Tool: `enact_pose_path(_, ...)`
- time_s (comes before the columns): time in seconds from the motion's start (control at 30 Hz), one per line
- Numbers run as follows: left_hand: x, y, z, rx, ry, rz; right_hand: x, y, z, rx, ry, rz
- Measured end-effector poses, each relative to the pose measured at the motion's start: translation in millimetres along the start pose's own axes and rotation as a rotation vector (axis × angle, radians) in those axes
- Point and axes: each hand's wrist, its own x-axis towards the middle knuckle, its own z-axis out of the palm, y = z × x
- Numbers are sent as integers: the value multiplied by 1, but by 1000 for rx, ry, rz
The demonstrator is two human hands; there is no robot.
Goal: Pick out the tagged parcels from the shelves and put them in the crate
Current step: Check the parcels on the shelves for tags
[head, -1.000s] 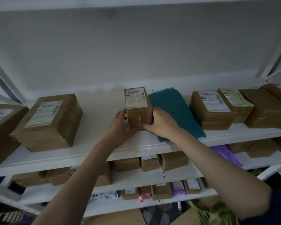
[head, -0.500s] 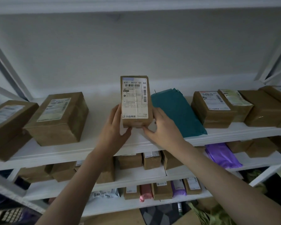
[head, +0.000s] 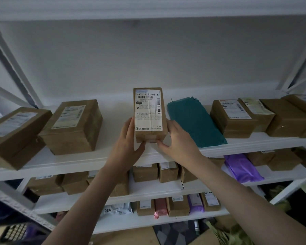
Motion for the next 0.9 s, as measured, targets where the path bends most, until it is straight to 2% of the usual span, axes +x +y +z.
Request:
enact_pose_path(0.17,-4,-2,1,-10,0,11,-3,-2,2,3,-14,11)
enact_pose_path(0.43,-7,-20,2,-170,-86,-184,7,-2,14,77,-103,92)
enact_pose_path(0.6,-6,-36,3,-148,-164,-284,19,5,31,132,-183,139)
enact_pose_path(0.9,-10,-58,-27,-49,-168,-389,43,-12,69,190,-195,108)
